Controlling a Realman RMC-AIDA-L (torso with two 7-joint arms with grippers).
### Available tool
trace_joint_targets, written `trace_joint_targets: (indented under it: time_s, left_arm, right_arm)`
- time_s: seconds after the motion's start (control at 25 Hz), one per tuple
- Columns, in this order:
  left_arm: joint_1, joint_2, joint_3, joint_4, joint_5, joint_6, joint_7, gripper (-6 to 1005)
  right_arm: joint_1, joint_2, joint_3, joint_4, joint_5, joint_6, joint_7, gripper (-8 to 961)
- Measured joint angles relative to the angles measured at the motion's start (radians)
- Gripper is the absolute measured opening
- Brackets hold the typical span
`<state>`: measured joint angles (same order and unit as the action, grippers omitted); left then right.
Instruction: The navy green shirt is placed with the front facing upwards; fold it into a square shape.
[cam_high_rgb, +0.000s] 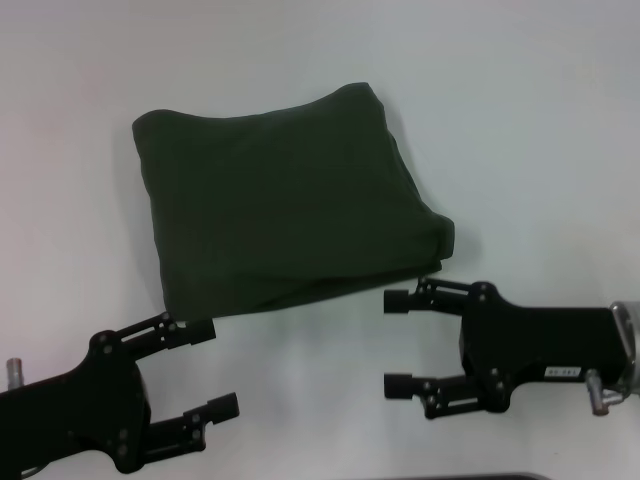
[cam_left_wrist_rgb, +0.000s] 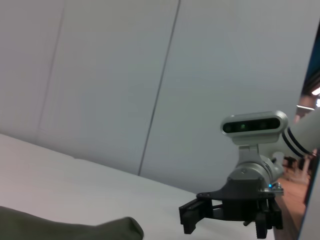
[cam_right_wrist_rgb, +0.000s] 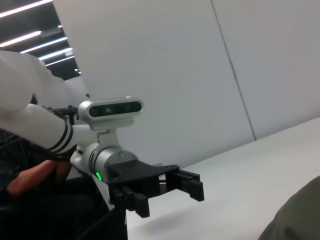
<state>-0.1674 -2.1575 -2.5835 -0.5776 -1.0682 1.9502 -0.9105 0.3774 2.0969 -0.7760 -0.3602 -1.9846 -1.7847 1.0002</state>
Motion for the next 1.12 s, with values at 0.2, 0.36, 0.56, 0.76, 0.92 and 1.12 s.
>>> trace_joint_targets:
  time_s: [0.2, 0.36, 0.56, 0.76, 0.92, 1.12]
  left_arm:
    - [-0.014, 0.012, 0.002, 0.001, 0.032, 0.003, 0.005, 753]
    - [-0.013, 0.014, 0.002, 0.002, 0.036, 0.006, 0.004, 753]
    - [-0.010, 0.015, 0.003, 0.002, 0.038, 0.016, -0.001, 753]
    - [-0.011, 0.015, 0.003, 0.002, 0.039, 0.021, -0.002, 753]
    - [-0.013, 0.015, 0.003, 0.002, 0.045, 0.021, -0.003, 753]
    - [-0.016, 0.015, 0.003, 0.002, 0.052, 0.021, -0.004, 753]
  right_arm:
    - [0.003, -0.003, -0.040, 0.014, 0.000, 0.013, -0.032, 924]
    - [-0.006, -0.008, -0.052, 0.006, 0.000, 0.007, -0.046, 924]
    - [-0.027, -0.013, -0.050, 0.000, 0.000, -0.017, -0.053, 924]
    - [-0.033, -0.014, -0.053, -0.001, 0.000, -0.032, -0.059, 924]
    - [-0.034, -0.014, -0.054, -0.001, -0.001, -0.033, -0.060, 924]
    - [-0.032, -0.012, -0.055, 0.000, -0.002, -0.034, -0.060, 924]
